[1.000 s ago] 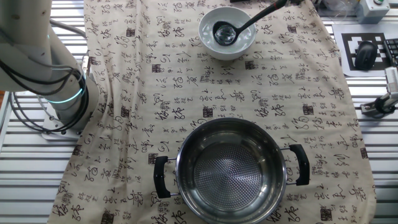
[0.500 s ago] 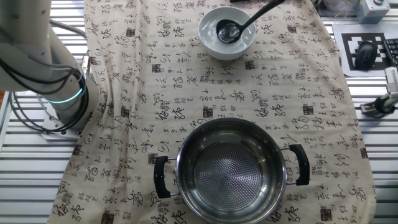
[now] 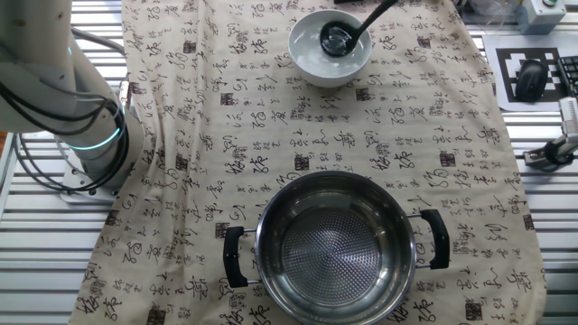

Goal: Scoop water with a large spoon from one bowl to another

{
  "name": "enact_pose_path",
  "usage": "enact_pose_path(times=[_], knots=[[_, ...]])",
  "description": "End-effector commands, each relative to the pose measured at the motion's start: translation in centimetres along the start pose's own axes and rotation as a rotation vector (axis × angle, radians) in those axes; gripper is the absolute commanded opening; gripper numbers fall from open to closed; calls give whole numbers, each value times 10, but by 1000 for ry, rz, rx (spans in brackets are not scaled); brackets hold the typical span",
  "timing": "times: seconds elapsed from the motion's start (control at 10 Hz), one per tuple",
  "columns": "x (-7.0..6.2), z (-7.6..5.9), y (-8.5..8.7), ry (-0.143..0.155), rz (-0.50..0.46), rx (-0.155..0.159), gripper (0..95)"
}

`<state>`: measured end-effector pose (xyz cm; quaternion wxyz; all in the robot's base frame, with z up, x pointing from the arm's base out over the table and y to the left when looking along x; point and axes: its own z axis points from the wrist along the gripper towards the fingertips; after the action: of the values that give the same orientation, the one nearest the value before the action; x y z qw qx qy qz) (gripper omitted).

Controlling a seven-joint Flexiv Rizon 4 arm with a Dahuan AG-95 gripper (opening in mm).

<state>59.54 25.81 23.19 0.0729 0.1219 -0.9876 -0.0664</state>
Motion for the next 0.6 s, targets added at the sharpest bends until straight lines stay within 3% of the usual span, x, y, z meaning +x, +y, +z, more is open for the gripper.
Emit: enact_pose_path(times=[0.1,0.6], knots=[[3,-2,0,11,-1,-3,0],[11,-9,-2,39,-6,-15,0]])
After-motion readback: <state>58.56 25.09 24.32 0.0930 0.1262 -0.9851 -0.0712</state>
